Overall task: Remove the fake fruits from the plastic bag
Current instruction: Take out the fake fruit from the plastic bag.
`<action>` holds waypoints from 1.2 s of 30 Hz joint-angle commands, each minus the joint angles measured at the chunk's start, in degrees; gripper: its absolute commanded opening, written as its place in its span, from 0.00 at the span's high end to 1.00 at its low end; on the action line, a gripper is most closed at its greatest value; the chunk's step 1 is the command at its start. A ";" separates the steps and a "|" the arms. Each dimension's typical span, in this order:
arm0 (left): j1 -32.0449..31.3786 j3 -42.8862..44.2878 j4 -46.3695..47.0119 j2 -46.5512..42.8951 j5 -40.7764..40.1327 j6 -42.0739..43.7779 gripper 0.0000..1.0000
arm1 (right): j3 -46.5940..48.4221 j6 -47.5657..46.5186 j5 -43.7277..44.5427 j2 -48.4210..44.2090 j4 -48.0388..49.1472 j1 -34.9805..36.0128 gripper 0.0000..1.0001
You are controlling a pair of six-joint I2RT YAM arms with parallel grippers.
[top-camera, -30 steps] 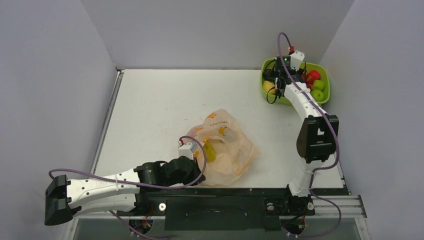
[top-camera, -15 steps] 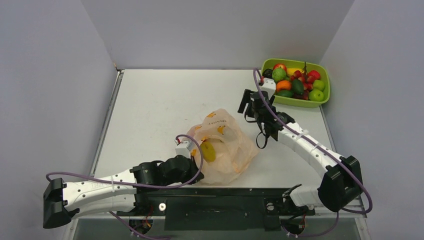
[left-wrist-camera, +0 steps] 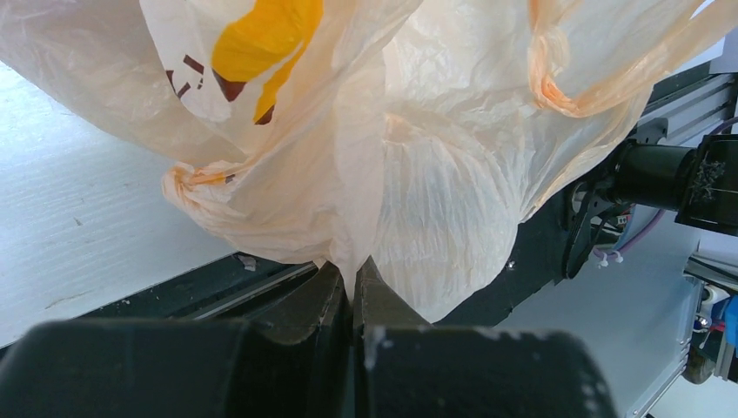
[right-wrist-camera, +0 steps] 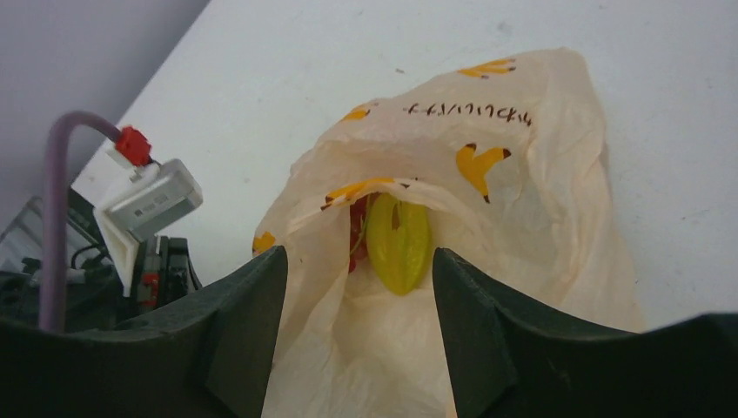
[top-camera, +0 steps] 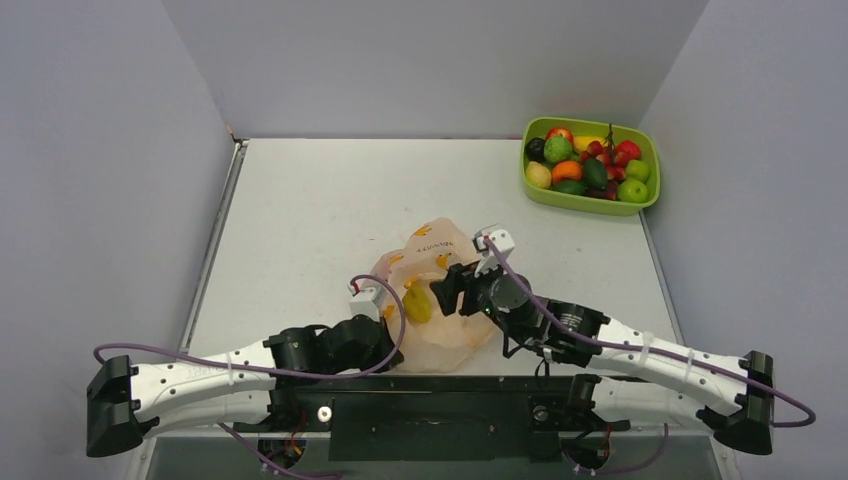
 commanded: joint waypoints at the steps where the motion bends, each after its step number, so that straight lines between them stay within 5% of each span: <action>1: 0.41 -0.05 1.66 0.60 -0.58 -0.52 1.00 | -4.23 1.18 -0.85 4.84 6.19 2.12 0.43; 9: 0.41 -1.04 -0.40 -0.18 -0.58 -1.63 1.00 | -10.16 3.62 -1.69 14.97 19.96 2.55 0.43; 15: 0.41 -0.63 -2.14 -1.19 -0.82 -1.76 1.00 | -8.45 4.19 -2.70 22.69 23.02 2.66 0.44; 36: 0.32 1.63 -0.08 2.36 0.28 -0.91 1.00 | -3.23 2.92 2.01 36.12 26.50 1.11 0.24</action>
